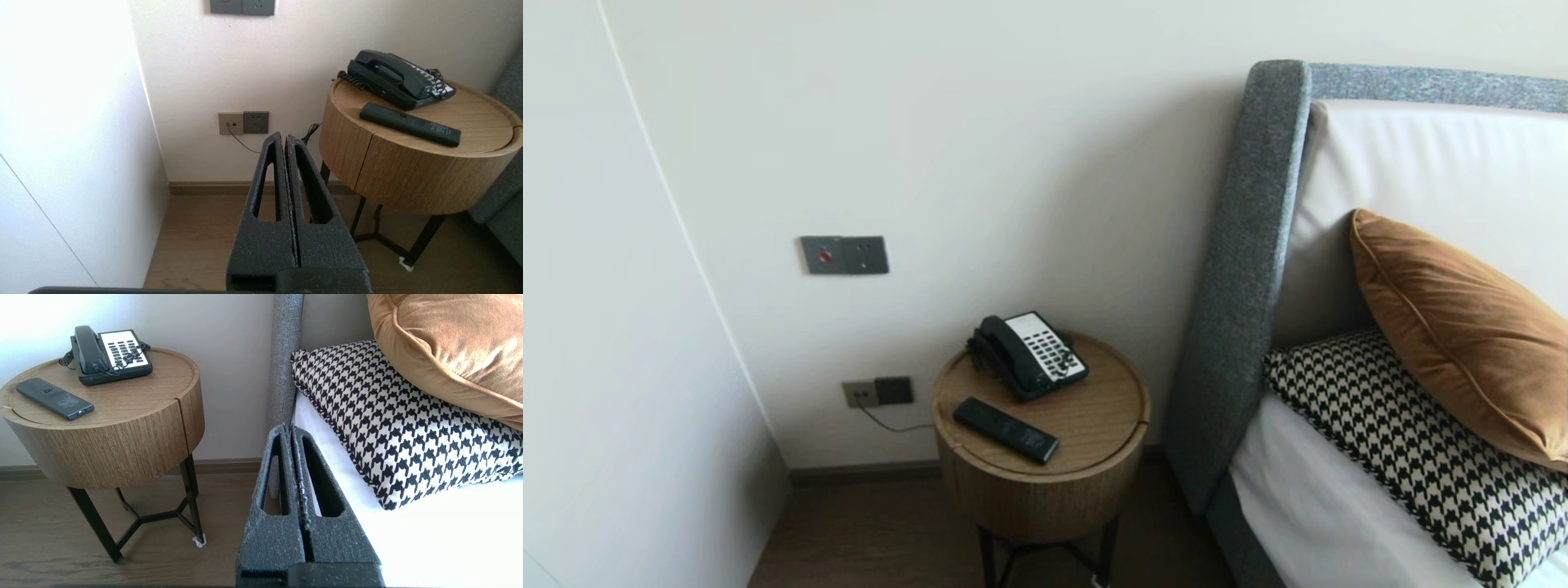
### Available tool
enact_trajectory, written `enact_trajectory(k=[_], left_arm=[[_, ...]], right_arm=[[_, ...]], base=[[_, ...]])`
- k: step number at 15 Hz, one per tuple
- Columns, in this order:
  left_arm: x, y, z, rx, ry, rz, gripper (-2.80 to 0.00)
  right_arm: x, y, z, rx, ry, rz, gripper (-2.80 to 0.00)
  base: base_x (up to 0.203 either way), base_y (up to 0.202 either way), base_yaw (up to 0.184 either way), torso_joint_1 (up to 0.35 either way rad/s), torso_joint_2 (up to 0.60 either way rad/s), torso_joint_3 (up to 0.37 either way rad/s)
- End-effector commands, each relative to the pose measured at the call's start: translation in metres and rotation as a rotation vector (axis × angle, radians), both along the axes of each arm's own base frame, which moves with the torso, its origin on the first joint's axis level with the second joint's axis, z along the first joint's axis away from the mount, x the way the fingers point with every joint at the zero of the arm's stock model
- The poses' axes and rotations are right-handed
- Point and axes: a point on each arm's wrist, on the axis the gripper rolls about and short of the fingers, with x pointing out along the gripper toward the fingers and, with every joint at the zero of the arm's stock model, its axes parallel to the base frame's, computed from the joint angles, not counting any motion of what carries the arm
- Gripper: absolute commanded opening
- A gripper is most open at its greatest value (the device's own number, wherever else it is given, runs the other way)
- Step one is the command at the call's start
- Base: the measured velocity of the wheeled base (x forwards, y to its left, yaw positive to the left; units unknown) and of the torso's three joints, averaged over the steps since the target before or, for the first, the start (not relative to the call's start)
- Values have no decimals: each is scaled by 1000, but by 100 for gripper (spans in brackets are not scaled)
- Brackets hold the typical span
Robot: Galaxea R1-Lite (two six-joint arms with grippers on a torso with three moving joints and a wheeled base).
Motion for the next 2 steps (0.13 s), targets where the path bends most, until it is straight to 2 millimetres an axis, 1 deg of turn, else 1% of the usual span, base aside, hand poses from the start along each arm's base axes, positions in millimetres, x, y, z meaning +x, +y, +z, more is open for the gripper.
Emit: enact_trajectory(k=[1, 2], left_arm=[[0, 0, 0, 0, -1, 1, -280], [0, 0, 0, 1, -1, 1, -280]], right_arm=[[0, 0, 0, 0, -5, 0, -280], [0, 0, 0, 0, -5, 0, -280]], base=[[0, 0, 0, 0, 0, 0], [0, 0, 0, 0, 0, 0]])
